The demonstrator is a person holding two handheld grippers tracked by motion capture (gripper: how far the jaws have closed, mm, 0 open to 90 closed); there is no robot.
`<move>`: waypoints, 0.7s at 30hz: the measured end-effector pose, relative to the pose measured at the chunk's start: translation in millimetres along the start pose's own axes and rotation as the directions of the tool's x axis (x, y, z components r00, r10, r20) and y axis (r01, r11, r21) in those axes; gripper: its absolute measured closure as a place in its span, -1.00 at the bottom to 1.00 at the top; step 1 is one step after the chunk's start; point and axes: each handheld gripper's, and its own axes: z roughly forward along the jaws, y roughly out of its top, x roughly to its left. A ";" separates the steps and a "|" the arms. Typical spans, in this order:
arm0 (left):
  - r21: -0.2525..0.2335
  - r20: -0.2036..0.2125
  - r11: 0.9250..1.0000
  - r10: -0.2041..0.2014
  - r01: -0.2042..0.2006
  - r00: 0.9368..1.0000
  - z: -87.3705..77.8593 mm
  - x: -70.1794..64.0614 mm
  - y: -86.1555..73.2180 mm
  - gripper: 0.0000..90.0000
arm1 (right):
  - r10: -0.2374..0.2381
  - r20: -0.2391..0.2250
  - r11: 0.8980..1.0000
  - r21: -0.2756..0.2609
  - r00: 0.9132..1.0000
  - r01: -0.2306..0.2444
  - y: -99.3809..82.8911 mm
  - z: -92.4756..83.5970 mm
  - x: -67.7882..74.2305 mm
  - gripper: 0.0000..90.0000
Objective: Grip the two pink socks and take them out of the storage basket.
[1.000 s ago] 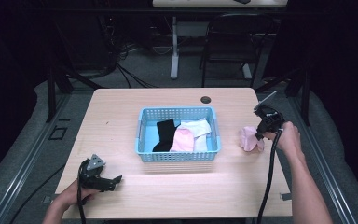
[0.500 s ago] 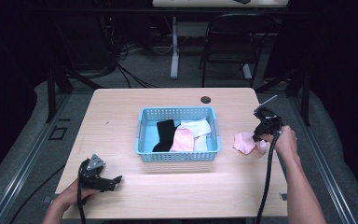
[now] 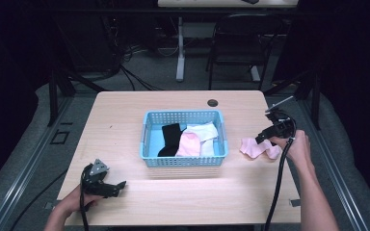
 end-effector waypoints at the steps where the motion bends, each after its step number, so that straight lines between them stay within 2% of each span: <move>1: -0.001 -0.001 1.000 -0.003 0.003 1.000 0.1 -0.2 -0.1 -0.99 | -0.001 -0.016 1.000 -0.015 1.000 0.001 -2.7 -2.5 1.3 -0.69; 8: -0.002 -0.002 1.000 -0.006 0.006 1.000 0.1 -0.6 -0.2 -0.99 | -0.010 -0.044 0.998 -0.068 0.999 0.007 -10.2 -15.1 5.6 -0.89; 10: -0.001 -0.001 1.000 -0.006 0.006 1.000 0.0 -0.5 -0.2 -0.99 | -0.021 -0.040 0.998 -0.066 0.999 0.019 -10.2 -19.0 9.2 -0.96; 13: -0.001 -0.001 1.000 -0.003 0.003 1.000 0.0 -0.3 -0.1 -0.99 | -0.030 -0.052 0.995 -0.095 0.998 0.025 -9.5 -28.3 14.2 -0.97; 15: -0.001 -0.001 1.000 -0.002 0.002 1.000 -0.1 -0.3 -0.1 -0.99 | -0.047 -0.051 0.993 -0.108 0.998 0.041 -8.4 -34.5 18.0 -0.99; 16: 0.000 -0.002 1.000 0.000 0.000 1.000 -0.1 -0.2 -0.1 -0.99 | -0.073 -0.048 0.990 -0.123 0.996 0.067 -7.1 -42.8 24.2 -1.00; 21: -0.002 -0.002 1.000 -0.005 0.005 1.000 0.0 -0.5 -0.2 -0.99 | -0.103 -0.050 0.981 -0.169 0.993 0.093 -5.1 -55.2 35.0 -1.00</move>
